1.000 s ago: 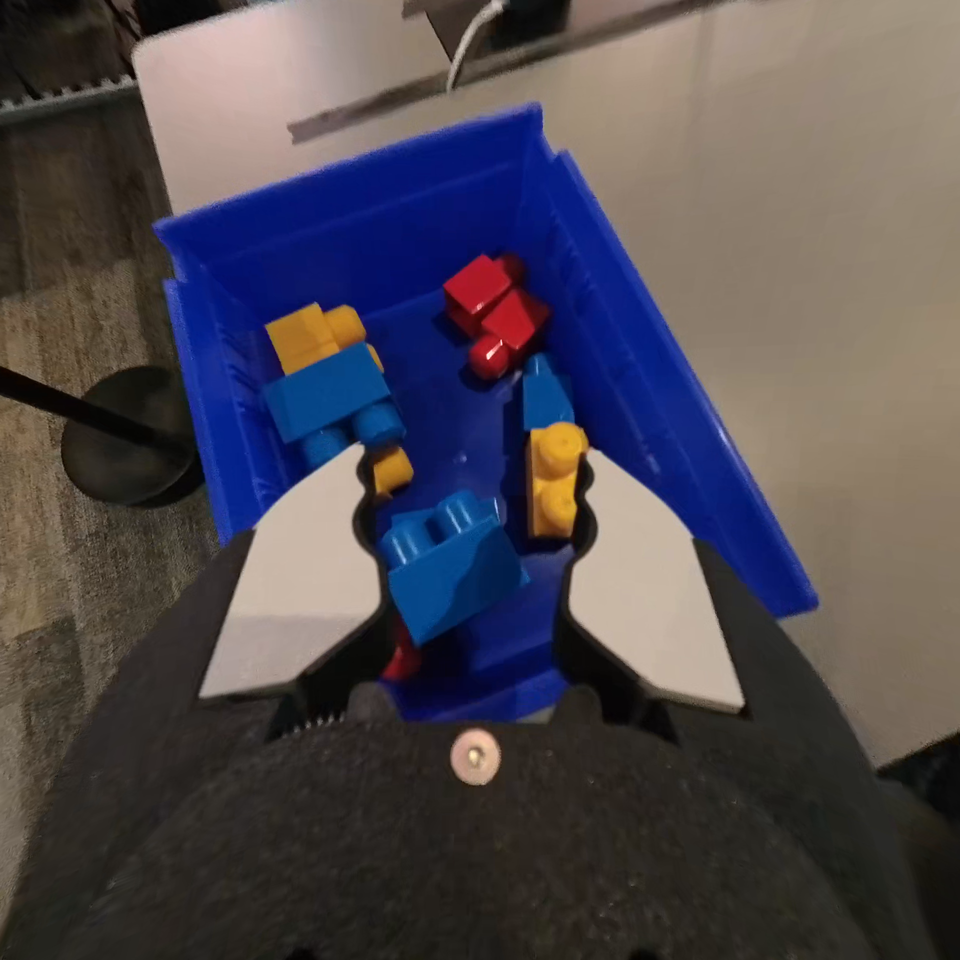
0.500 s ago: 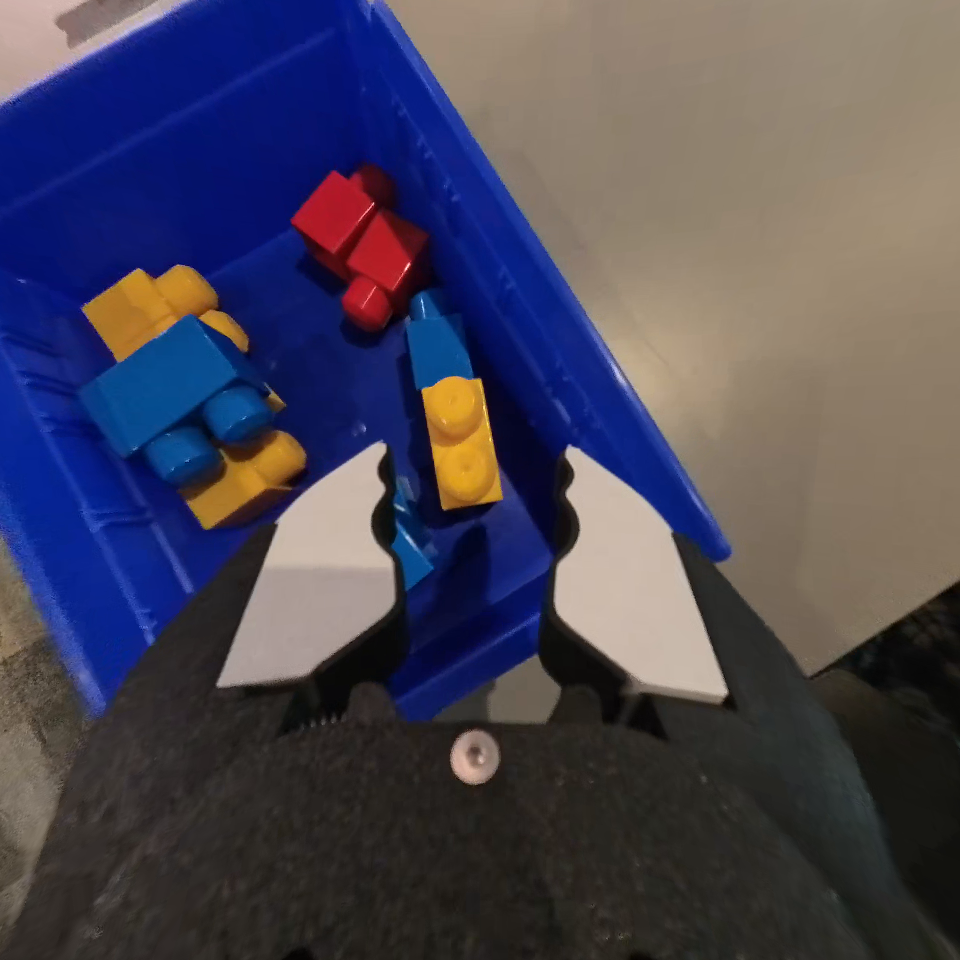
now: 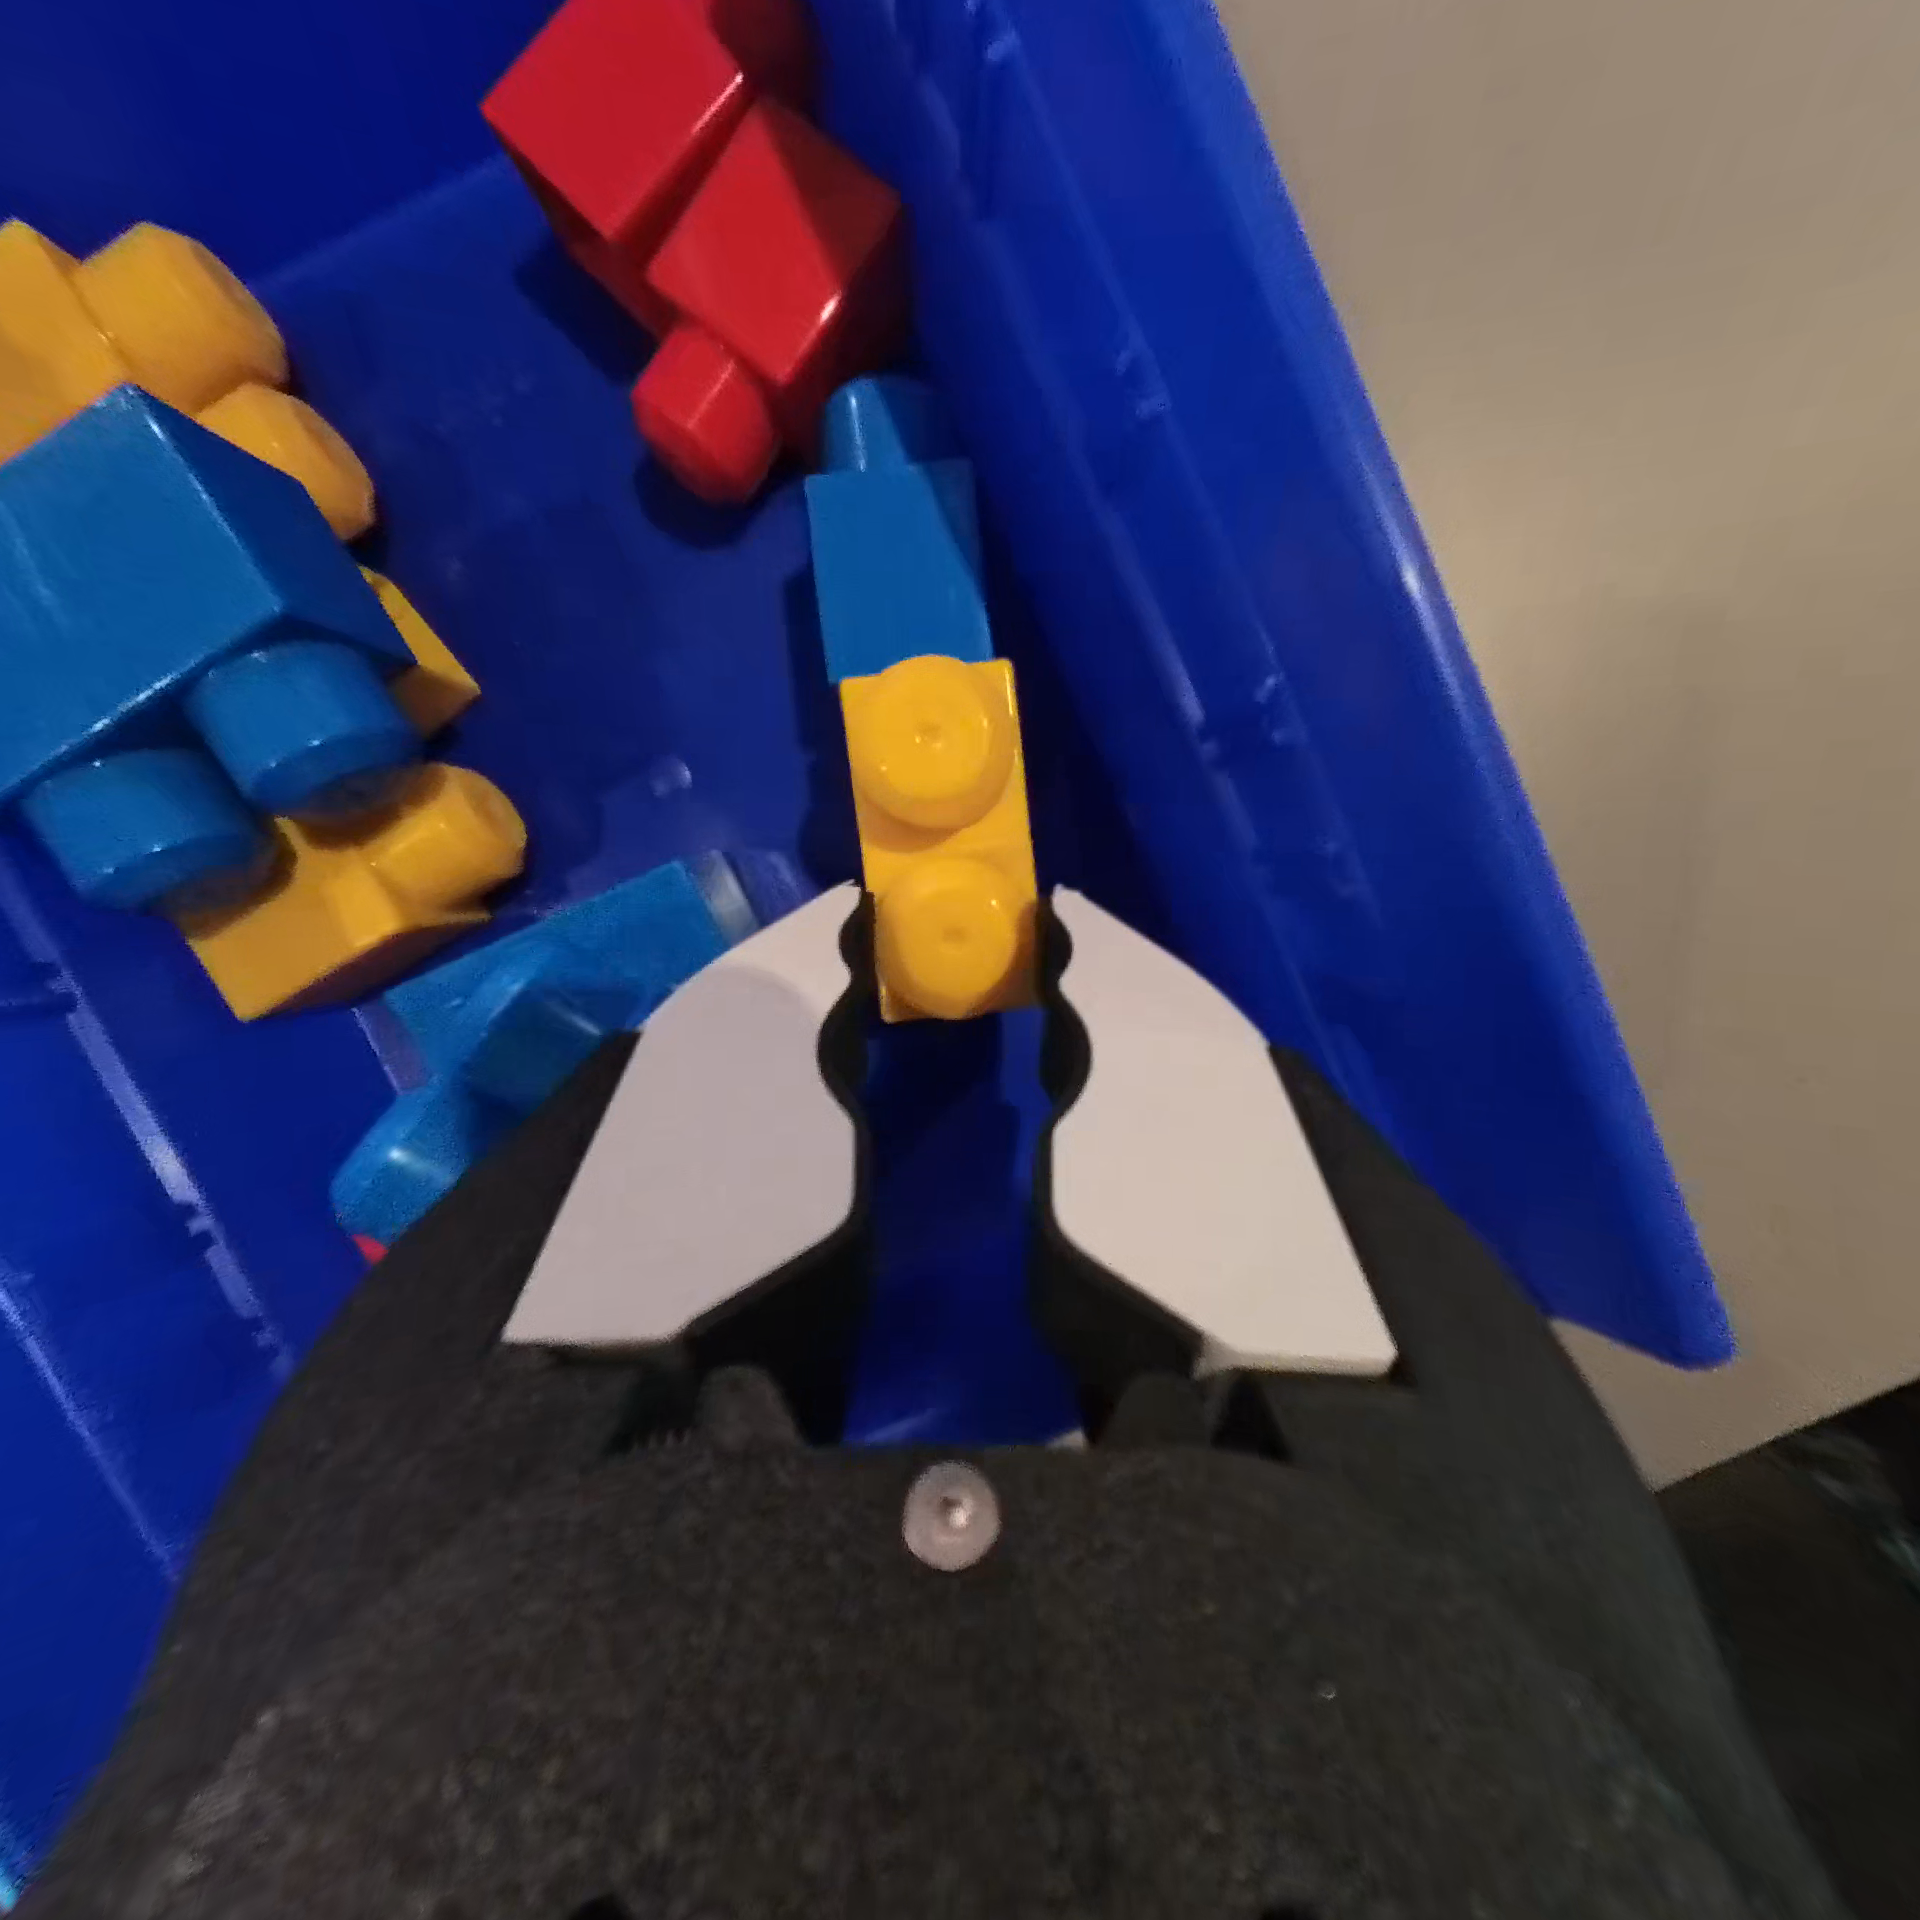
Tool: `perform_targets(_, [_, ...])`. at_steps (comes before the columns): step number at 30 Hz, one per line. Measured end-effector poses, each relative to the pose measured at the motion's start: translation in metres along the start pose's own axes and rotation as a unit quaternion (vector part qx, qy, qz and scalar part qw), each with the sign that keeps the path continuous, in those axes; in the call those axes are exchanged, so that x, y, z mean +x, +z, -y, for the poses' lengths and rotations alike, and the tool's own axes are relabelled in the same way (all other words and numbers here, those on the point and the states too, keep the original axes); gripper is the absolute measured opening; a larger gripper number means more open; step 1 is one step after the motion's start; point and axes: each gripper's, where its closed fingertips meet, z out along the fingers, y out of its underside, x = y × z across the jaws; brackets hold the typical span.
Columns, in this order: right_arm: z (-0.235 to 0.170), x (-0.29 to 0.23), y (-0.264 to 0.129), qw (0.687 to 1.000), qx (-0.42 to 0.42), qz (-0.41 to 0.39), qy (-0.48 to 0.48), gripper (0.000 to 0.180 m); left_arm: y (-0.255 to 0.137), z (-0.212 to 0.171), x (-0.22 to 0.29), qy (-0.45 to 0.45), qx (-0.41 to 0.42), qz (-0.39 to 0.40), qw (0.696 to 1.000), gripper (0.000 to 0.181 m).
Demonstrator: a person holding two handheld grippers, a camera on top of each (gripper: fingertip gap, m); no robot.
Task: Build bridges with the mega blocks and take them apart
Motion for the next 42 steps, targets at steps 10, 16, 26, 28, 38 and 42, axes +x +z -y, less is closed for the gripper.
perform_targets(10, [0.001, 0.004, -0.002, 1.000, 0.008, -0.002, 0.009, 0.080, -0.076, 0.060, -0.017, -0.001, 0.095, 0.002, 0.996, 0.029])
perform_targets(16, [0.003, 0.004, -0.002, 1.000, 0.016, 0.004, 0.018, 0.079, -0.111, 0.141, 0.069, 0.165, 0.138, -0.066, 0.974, 0.029])
perform_targets(26, [0.004, -0.005, -0.002, 1.000, 0.016, 0.025, -0.009, 0.079, 0.020, 0.196, 0.253, 0.435, 0.078, -0.245, 0.863, 0.029])
perform_targets(28, [0.004, -0.008, -0.001, 0.999, 0.013, 0.031, -0.013, 0.079, 0.043, 0.198, 0.273, 0.457, 0.073, -0.263, 0.846, 0.029])
perform_targets(38, [0.001, -0.014, 0.000, 0.999, 0.001, 0.050, -0.021, 0.080, 0.104, 0.191, 0.311, 0.505, 0.021, -0.289, 0.813, 0.029])
perform_targets(42, [0.003, -0.016, -0.001, 0.998, 0.003, 0.052, -0.027, 0.080, 0.107, 0.195, 0.314, 0.502, 0.038, -0.290, 0.814, 0.029])
